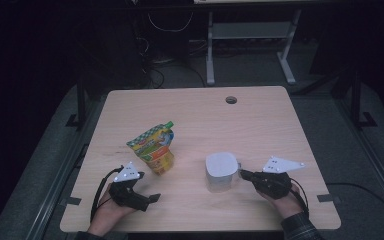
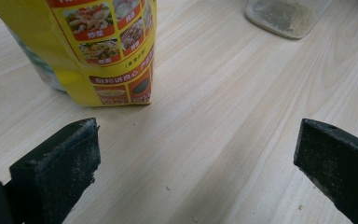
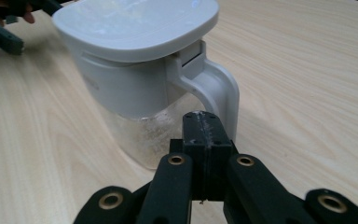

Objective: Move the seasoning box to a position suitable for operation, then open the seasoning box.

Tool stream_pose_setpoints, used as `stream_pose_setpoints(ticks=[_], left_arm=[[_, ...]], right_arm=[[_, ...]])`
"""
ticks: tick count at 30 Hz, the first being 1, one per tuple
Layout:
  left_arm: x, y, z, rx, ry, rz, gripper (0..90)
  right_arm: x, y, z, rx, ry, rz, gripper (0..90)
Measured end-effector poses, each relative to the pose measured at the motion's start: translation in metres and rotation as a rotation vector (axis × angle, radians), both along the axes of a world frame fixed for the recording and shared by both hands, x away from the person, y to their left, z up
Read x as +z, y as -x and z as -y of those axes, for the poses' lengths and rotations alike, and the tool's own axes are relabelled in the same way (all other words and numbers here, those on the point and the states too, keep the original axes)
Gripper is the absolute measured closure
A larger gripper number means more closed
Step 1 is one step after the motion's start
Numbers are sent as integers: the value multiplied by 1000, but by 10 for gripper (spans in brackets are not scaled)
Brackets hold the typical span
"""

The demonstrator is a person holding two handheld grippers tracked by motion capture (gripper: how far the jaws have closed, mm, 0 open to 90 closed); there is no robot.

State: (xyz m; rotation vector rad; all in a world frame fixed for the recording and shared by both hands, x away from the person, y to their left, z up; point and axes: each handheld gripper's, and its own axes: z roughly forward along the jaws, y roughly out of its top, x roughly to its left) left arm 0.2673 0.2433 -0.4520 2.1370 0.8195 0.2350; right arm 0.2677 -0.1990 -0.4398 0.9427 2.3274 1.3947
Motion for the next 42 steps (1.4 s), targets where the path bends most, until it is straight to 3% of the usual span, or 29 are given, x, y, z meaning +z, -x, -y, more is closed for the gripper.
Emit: stream_pose_setpoints(ticks=[22,33,42], left_arm=[[-1,1,2,-4,-2,-3,0],[1,2,1,-6,1,-3,0],[3,13,8,-31,1,-6,31]], right_arm=[[-2,-24,2,-65,-11,-8,897],[2,-18,7,-59,-1,8,897],[8,-16,13,-61,-23,18,897]])
